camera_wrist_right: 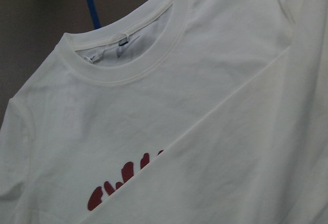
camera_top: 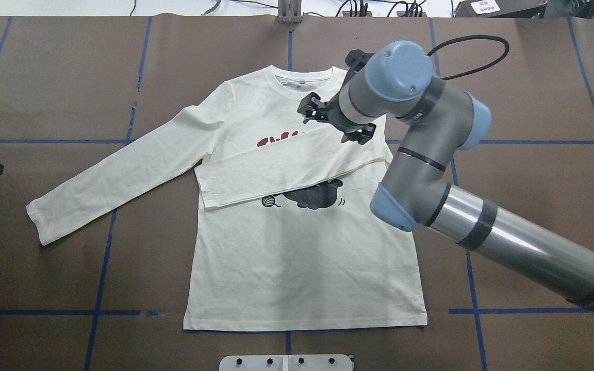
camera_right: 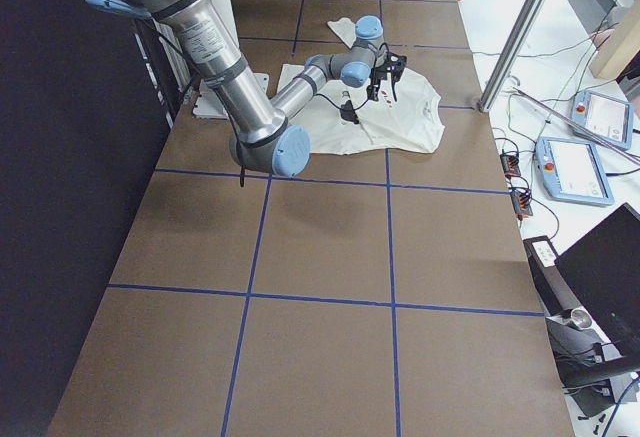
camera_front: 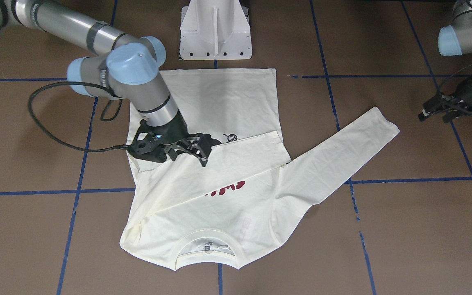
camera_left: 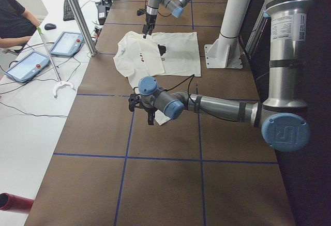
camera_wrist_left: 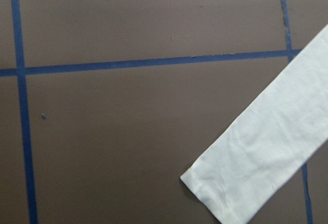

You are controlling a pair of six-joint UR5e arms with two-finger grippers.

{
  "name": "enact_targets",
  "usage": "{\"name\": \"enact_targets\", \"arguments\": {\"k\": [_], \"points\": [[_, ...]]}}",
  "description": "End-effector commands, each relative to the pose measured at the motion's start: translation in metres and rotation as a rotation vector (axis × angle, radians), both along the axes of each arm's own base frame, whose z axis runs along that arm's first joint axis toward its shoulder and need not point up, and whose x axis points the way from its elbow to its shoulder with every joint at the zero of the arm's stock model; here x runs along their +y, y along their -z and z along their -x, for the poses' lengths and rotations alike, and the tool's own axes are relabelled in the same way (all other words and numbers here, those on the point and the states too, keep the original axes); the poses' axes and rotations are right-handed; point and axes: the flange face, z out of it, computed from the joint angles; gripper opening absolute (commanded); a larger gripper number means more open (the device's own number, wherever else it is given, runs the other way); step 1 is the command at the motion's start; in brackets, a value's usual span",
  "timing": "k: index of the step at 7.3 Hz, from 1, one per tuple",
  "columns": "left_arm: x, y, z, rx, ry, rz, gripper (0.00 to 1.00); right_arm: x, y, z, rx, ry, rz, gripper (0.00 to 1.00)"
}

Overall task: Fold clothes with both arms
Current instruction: 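Release the sleeve and withdraw the right gripper while the left gripper approaches the other cuff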

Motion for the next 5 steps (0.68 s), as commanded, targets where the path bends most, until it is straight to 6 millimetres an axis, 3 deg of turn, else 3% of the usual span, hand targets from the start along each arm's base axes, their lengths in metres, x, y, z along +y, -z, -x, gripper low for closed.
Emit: {"name": "enact_targets", "arguments": {"k": [1,2,3,4,5], "points": [[0.005,-0.003,-0.05,-0.044,-0.019,0.032,0.85,0.004,-0.072,-0.083,0.055,0.08,-0.073,0.99],[0.012,-0.009,-0.07,-0.08,-0.043,0.019,0.85,0.011,-0.099,-0.116,0.072,0.128,-0.095,1.0],[0.009,-0.021,-0.073,-0.11,-0.036,0.013,0.81,0.021,-0.137,-0.159,0.09,0.193,-0.116,1.0],[0.01,-0.031,-0.088,-0.121,-0.058,0.004,0.81,0.023,-0.157,-0.19,0.092,0.232,-0.137,1.0],[0.009,-0.039,-0.089,-0.131,-0.056,0.004,0.79,0.026,-0.159,-0.196,0.091,0.237,-0.138,1.0]]}}
